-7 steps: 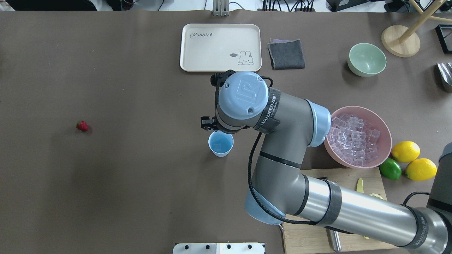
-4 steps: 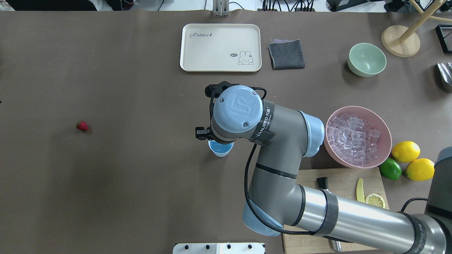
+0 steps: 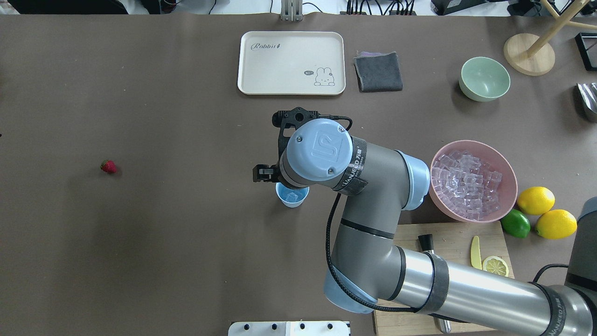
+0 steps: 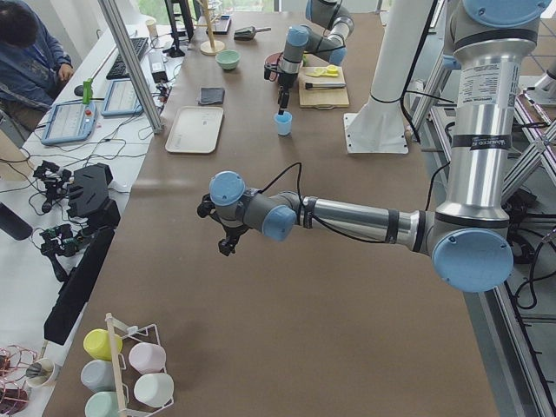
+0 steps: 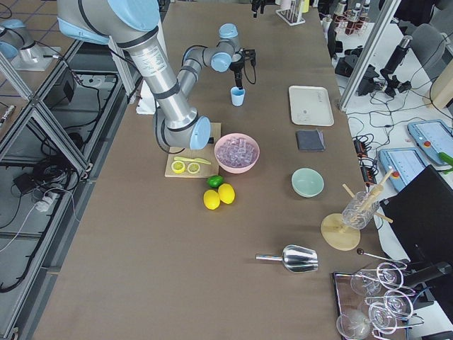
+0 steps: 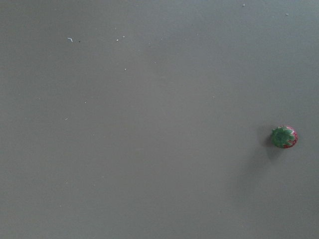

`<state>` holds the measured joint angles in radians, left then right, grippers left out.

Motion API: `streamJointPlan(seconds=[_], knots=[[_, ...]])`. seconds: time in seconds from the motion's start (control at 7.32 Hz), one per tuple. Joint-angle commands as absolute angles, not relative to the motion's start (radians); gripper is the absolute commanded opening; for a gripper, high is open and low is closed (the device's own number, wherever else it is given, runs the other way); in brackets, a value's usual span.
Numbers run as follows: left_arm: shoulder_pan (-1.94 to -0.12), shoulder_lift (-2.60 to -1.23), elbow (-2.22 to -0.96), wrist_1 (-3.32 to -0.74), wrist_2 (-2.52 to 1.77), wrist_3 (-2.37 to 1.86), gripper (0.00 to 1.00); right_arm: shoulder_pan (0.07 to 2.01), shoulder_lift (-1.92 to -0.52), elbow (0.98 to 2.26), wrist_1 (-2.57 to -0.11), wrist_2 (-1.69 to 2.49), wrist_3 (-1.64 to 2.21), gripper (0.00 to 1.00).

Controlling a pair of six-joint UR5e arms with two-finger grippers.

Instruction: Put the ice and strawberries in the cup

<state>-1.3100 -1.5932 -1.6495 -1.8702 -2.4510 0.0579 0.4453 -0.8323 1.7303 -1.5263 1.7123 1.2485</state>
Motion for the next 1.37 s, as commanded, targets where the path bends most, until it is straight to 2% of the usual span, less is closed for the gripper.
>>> streamJointPlan(seconds=[0.0,0.27,0.41,0.82,1.23], knots=[[-1.310,-1.592,-1.652,-1.890,-2.450,0.055,0.98,0.504,-0.940,1.834,-1.669,1.767,1.238,0.99],[-1.310,-1.589,-1.647,-1.901,-2.451,0.055,0.99,0.640,-1.099,1.961,-1.738,1.814,1.075,1.00],[-1.310,-1.589,-1.654,-1.925,-2.453,0.057,0.99,0.754,-1.170,1.970,-1.735,1.938,0.905,1.00],[-1.310,-1.615,-1.661,-1.948,-2.453,0.004,0.99,1.067,-1.400,1.910,-1.614,2.167,0.439,1.00],[-1.310,-1.583,-1.666,-1.991,-2.447,-0.204,0.99,1.327,-1.607,1.869,-1.601,2.232,0.135,1.00]])
